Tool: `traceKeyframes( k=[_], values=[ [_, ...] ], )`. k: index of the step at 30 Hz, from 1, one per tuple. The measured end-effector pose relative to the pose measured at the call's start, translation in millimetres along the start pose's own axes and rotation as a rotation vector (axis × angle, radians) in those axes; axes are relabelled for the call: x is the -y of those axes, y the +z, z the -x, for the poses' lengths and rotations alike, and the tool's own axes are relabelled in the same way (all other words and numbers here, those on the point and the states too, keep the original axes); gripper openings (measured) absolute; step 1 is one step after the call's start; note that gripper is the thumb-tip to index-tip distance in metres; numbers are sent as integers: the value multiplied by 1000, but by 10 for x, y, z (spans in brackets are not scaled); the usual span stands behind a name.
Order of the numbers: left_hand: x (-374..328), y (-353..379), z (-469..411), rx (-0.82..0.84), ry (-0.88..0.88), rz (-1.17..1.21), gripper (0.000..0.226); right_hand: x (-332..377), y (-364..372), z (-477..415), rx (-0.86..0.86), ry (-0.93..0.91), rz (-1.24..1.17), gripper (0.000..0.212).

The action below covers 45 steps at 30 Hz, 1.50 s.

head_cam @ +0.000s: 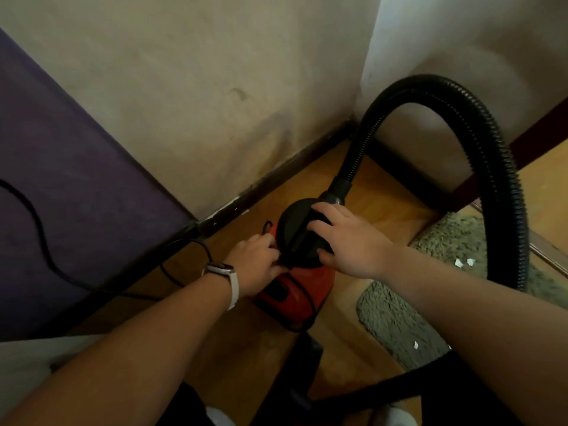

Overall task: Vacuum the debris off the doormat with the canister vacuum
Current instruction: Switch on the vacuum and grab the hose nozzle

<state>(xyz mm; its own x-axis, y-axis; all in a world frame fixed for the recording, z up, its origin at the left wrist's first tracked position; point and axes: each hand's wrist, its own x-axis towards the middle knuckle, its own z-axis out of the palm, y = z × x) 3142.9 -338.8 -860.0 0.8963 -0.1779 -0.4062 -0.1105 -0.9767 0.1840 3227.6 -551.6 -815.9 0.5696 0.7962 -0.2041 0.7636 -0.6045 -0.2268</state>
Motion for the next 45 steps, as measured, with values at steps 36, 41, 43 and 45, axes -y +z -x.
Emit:
traceKeyframes(
  k=[36,41,43,45],
  values=[
    [-551,-463,-736,-140,-58,573,41,-533,-126,-164,-156,112,-59,18],
    [-808,-498,-997,-133,-213,675,23,-859,-176,-53,-185,242,-229,20],
    [-893,-530,-1060,-137,-241,545,34,-936,-214,1,-175,275,-280,21],
    [-977,-561,-1064,-137,-280,418,39,-961,-277,74,-172,293,-310,22]
  ],
)
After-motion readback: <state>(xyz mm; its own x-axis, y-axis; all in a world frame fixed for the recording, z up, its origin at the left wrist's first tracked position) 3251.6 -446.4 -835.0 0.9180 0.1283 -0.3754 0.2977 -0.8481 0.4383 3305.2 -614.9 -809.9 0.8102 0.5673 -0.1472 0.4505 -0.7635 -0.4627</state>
